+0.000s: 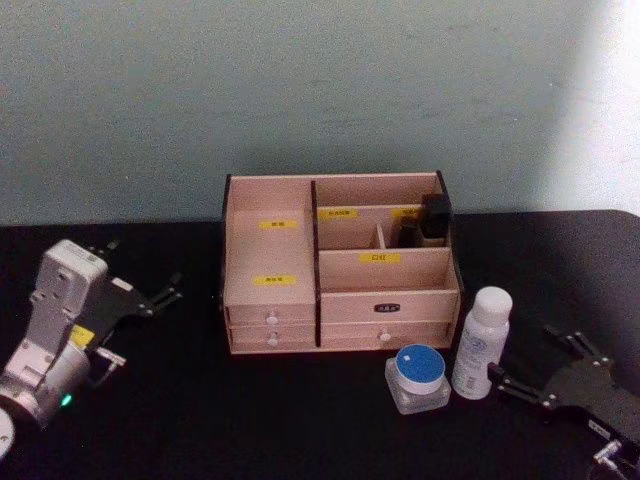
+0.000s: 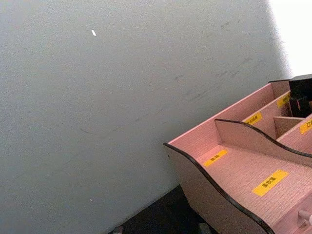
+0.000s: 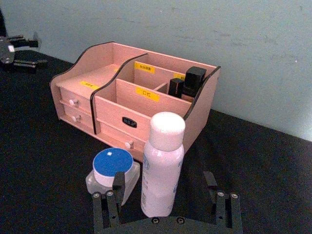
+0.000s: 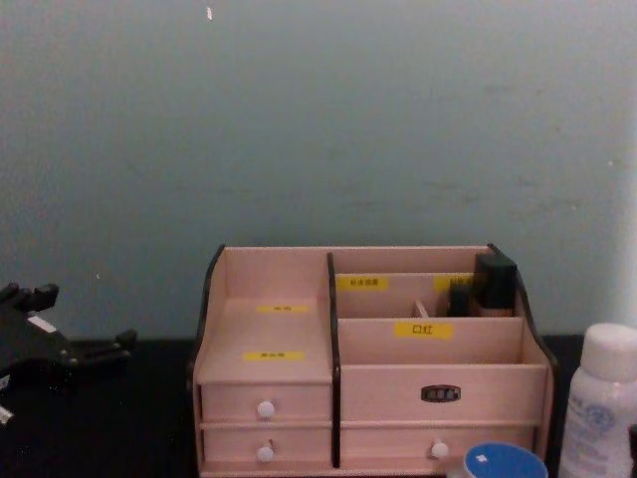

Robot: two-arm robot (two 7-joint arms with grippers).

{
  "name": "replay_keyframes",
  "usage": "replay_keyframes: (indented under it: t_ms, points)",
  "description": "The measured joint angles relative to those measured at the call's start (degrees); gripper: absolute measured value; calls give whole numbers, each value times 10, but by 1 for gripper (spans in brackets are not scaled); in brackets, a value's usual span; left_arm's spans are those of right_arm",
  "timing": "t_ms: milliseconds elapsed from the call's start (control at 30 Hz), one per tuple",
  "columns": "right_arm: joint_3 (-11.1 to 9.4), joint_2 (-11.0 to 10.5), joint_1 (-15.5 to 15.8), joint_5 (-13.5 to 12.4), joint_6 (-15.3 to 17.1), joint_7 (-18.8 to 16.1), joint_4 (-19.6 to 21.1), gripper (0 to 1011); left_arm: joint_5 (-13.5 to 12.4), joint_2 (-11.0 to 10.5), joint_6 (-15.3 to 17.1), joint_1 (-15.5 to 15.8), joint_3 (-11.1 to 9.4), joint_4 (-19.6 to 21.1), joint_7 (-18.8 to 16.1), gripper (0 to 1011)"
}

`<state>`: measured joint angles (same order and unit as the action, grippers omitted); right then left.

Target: Pick up the facial cleanser and watermelon frost from the table and place them into the tiered storage box.

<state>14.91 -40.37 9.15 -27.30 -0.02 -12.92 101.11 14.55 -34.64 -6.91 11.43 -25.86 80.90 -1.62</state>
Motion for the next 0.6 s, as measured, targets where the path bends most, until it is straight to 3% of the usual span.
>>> replay_keyframes:
  t_ms: [233, 600]
  points:
    - [5, 29, -20, 0, 14, -5, -19, 1002, 0, 0, 0, 0, 0, 0, 0, 1001]
    - [13, 65, -55, 20, 25, -15, -59, 1002, 0, 0, 0, 0, 0, 0, 0, 1001]
